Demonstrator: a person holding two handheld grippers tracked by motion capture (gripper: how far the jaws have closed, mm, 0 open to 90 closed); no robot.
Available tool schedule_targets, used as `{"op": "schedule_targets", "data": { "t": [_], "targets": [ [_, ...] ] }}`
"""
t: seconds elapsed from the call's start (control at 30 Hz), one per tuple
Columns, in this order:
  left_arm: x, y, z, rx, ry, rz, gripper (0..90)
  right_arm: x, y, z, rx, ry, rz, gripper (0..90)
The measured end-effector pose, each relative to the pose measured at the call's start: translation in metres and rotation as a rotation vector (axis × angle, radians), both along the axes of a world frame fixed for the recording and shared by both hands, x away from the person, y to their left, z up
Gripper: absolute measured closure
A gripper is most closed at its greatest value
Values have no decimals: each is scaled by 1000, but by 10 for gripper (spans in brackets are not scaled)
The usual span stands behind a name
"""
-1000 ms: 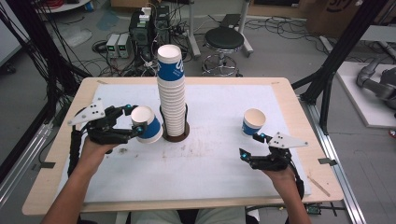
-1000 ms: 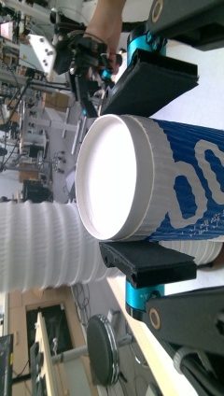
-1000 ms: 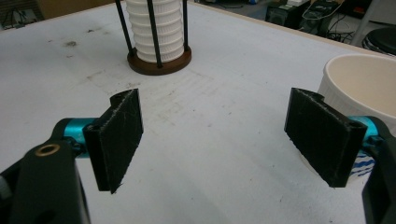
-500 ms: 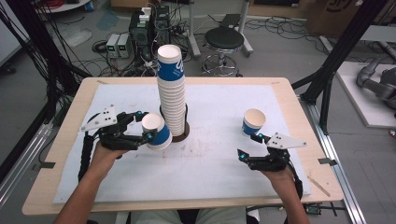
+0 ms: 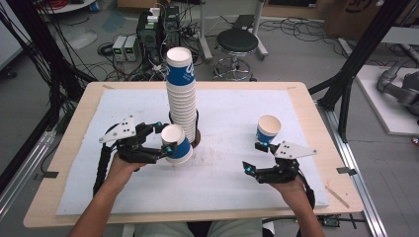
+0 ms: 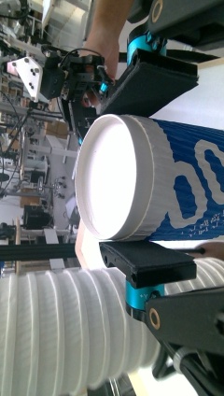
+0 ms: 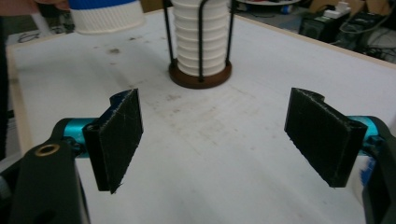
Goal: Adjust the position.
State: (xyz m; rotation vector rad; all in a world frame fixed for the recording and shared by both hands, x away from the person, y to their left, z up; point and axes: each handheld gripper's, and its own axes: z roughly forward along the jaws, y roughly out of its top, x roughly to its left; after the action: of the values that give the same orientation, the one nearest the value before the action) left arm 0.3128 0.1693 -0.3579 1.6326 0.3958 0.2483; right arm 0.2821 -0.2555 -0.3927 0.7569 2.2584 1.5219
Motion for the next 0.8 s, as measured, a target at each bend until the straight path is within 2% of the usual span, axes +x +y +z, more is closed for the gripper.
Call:
{"op": "schedule_targets", "data": {
  "t": [0.27,0.57,0.8],
  "targets": [
    [3,-20,3,-14,2,-49,299,2,27,5,13,-11,96,199],
    [4,-41,5,-2,-2,-109,299,9,55,13,51,-20,206,199],
    [3,-51,3,-1,3,-150,299,16,73,14,34,-23,262,199]
  ]
}}
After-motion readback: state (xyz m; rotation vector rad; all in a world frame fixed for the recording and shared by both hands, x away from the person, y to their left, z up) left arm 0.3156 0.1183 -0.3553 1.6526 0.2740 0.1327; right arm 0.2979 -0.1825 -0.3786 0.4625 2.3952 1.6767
